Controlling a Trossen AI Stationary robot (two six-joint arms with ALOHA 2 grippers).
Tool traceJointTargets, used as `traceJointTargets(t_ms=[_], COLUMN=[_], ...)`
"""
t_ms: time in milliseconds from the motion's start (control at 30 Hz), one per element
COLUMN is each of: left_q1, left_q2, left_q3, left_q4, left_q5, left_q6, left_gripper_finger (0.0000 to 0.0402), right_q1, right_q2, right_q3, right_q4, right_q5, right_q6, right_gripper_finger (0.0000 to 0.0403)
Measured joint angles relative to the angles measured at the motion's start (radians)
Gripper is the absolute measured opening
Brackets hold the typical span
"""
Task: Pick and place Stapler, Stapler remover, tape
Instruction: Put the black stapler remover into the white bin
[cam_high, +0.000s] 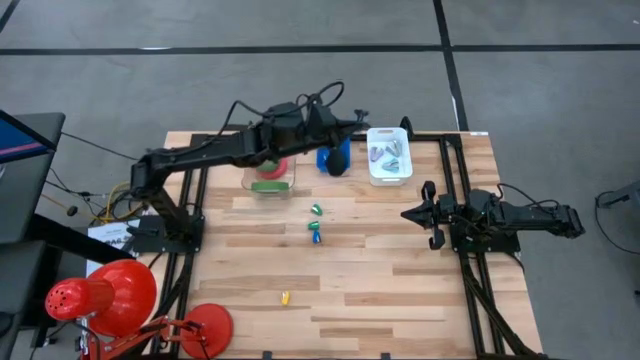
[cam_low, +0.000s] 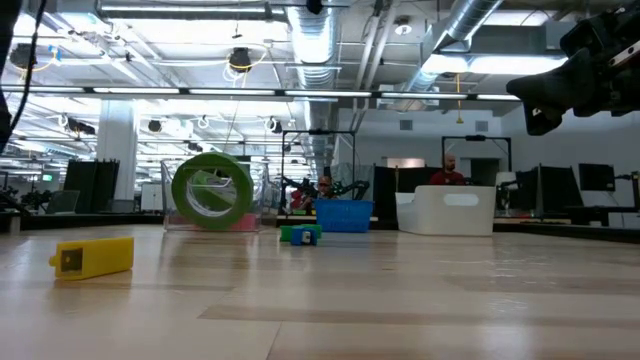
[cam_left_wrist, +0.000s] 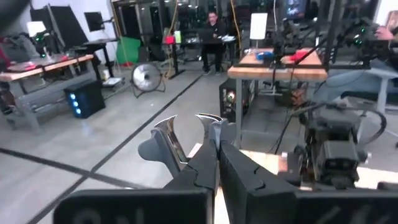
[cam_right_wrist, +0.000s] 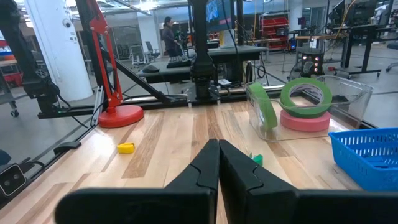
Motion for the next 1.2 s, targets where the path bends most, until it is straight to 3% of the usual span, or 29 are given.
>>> traceJointTargets(t_ms=[233,1200], left_q1=[0.012,0.060], left_q2=[0.056,0.055], left_q3=[0.100,0.368], left_q4=[0.002,0.000], left_q5=[0.022,0.023], left_q6=[0.001,0.003], left_gripper_finger=[0.0003,0.0003], right_q1=[0.000,0.000], right_q2=[0.000,0.000], right_q3=[0.000,0.000], right_q4=[0.000,0.000], right_q5=[0.000,0.000], right_q6=[0.000,0.000], right_gripper_finger=[0.0000,0.0000])
